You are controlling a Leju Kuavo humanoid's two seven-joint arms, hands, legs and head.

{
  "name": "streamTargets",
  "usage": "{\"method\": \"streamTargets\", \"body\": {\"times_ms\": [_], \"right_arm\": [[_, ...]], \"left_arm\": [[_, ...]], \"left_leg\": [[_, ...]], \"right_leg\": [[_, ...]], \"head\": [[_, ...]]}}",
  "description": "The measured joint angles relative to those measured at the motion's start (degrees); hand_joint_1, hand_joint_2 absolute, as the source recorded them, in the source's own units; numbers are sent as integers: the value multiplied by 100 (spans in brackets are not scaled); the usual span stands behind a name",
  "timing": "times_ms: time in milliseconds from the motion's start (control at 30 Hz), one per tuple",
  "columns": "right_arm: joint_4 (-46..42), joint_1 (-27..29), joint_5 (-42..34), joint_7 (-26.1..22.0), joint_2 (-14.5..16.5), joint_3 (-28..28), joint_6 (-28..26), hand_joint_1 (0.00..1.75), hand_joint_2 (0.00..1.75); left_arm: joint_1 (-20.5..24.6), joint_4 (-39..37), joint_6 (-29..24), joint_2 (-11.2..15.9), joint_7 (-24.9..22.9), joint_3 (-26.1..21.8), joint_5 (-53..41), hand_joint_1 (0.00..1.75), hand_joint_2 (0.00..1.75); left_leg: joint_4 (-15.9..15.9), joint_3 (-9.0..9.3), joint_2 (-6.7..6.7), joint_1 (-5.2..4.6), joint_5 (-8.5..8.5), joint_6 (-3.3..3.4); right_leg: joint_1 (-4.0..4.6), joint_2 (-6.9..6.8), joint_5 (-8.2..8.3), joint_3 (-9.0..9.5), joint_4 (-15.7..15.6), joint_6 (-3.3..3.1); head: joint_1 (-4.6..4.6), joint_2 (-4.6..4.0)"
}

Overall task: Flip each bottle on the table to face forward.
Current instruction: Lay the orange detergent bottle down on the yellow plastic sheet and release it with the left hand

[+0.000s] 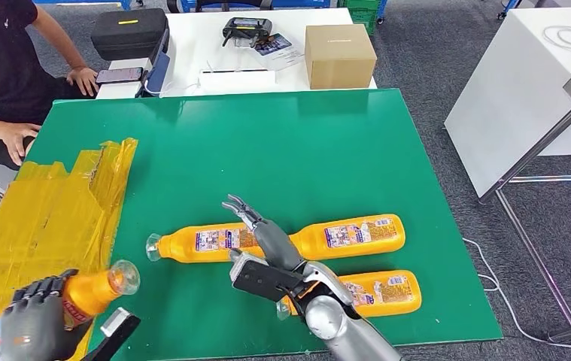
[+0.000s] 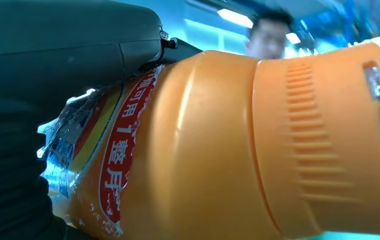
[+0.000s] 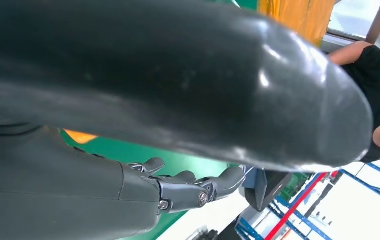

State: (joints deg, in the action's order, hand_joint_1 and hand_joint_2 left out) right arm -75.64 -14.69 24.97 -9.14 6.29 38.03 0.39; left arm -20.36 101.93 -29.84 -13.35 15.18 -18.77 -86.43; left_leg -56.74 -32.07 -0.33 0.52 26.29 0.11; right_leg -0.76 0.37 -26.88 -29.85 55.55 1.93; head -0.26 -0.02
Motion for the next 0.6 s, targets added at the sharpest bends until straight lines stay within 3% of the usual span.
{"method": "streamTargets", "body": {"times_ms": [367, 500, 600], "right_arm": [[285, -323, -112, 16, 10, 95, 113, 0, 0], [374, -409, -117, 18, 14, 125, 119, 0, 175], [439, -455, -117, 39, 20, 141, 138, 0, 175]], "left_arm": [[108, -1089, 180, 613, -88, 527, -54, 175, 175], [153, -1283, 179, 728, -72, 588, -54, 175, 175], [180, -1348, 177, 786, -59, 639, -52, 175, 175]], "left_leg": [[0, -5, -1, -1, 0, 0], [0, -4, -1, -1, 0, 0], [0, -4, -2, -1, 0, 0]], "right_leg": [[-1, 0, 0, -3, 0, 0], [0, 0, 0, -1, 1, 0], [0, -1, 0, 0, 1, 0]], "head": [[1, 0], [1, 0], [1, 0]]}}
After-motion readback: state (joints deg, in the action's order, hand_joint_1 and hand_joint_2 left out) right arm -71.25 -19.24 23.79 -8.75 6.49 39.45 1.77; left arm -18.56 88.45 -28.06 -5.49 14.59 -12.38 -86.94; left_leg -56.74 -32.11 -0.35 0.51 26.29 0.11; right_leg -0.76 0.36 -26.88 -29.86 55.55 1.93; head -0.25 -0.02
